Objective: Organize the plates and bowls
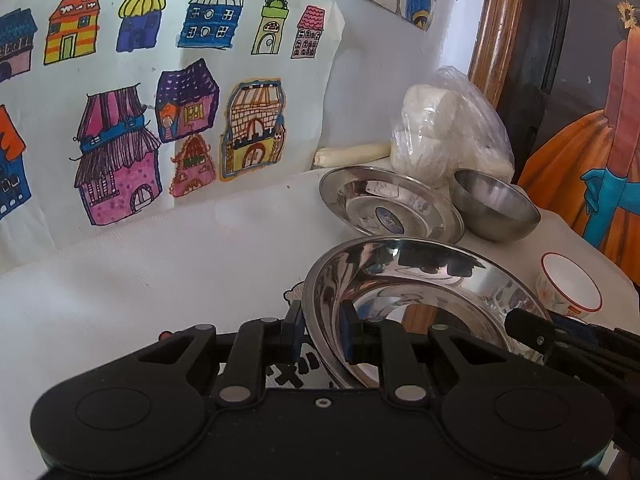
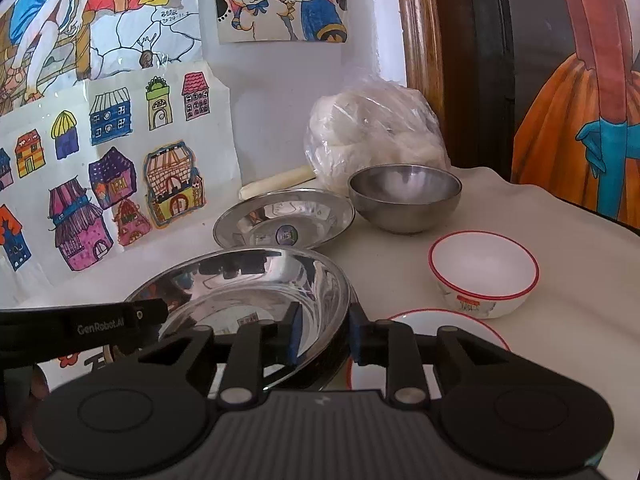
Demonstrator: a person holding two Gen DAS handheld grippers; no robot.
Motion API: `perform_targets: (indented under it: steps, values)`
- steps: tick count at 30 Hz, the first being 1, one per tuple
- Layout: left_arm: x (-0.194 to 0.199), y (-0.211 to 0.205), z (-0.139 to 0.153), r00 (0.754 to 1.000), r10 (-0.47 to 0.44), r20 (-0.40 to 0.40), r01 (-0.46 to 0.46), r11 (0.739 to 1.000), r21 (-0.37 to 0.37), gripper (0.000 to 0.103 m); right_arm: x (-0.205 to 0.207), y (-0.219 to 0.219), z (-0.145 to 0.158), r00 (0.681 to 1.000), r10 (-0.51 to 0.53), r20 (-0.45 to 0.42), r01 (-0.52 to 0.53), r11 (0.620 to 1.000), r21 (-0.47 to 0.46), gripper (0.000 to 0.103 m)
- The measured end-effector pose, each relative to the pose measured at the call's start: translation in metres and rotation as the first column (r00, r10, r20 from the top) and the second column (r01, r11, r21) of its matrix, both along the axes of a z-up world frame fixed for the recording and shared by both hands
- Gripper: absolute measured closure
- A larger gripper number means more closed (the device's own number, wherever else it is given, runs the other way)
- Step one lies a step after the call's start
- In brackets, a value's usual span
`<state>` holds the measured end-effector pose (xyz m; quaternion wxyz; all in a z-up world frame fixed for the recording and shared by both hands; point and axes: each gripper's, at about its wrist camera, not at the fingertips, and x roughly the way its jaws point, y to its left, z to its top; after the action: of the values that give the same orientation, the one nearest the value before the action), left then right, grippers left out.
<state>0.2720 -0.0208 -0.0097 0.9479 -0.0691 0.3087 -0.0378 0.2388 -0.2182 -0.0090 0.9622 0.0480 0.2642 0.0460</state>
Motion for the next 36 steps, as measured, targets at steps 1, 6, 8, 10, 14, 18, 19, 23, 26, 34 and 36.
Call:
perform_targets:
  steps: [1, 6, 8, 10, 14, 18, 19, 23, 26, 34, 36]
  values:
    - [0.0, 0.0, 0.0, 1.0, -0.001, -0.002, 0.001, 1.0, -0.003, 0.084, 0.0, 0.0, 0.0, 1.0, 0.0, 0.001, 0.0, 1.0, -0.003, 0.075]
    - [0.002, 0.003, -0.002, 1.0, -0.004, -0.014, 0.003, 1.0, -0.021, 0.081, 0.001, 0.004, -0.001, 1.0, 0.009, 0.008, -0.009, 1.0, -0.024, 0.069]
    - [0.002, 0.004, -0.002, 1.0, 0.001, -0.015, -0.001, 1.0, -0.029, 0.08, 0.001, 0.005, -0.001, 1.0, 0.015, 0.011, -0.014, 1.0, -0.028, 0.065]
    - [0.001, 0.004, -0.001, 1.0, 0.005, -0.009, -0.005, 1.0, -0.025, 0.074, 0.0, 0.005, -0.002, 1.0, 0.022, 0.011, -0.022, 1.0, -0.023, 0.062]
    - [-0.003, 0.006, 0.003, 1.0, 0.021, -0.001, -0.021, 0.999, -0.032, 0.059, 0.001, 0.005, -0.002, 0.999, 0.031, 0.011, -0.031, 0.999, -0.014, 0.058]
    - [-0.008, 0.009, 0.007, 0.999, 0.042, 0.004, -0.042, 0.998, -0.042, 0.038, -0.004, 0.004, 0.001, 0.999, 0.038, 0.028, -0.038, 0.999, 0.005, 0.042]
    - [-0.01, 0.01, 0.009, 0.999, 0.051, 0.007, -0.051, 0.998, -0.047, 0.03, -0.005, 0.004, 0.002, 0.999, 0.038, 0.034, -0.038, 0.999, 0.008, 0.036]
    - [-0.015, 0.012, 0.018, 0.998, 0.057, 0.027, -0.056, 0.997, -0.05, 0.014, -0.011, 0.001, 0.008, 0.998, 0.041, 0.052, -0.043, 0.998, 0.035, 0.022]
    - [-0.015, 0.013, 0.026, 0.998, 0.043, 0.042, -0.041, 0.998, -0.045, 0.005, -0.016, -0.005, 0.013, 0.997, 0.043, 0.068, -0.048, 0.997, 0.065, 0.013]
    - [0.006, 0.019, 0.055, 0.991, 0.068, 0.113, -0.062, 0.997, -0.05, 0.001, -0.007, -0.037, 0.045, 0.992, 0.065, 0.108, -0.083, 0.982, 0.167, 0.002]
    - [0.02, 0.02, 0.063, 0.989, 0.071, 0.126, -0.066, 0.997, -0.047, 0.001, 0.003, -0.05, 0.057, 0.991, 0.061, 0.121, -0.087, 0.972, 0.218, 0.001]
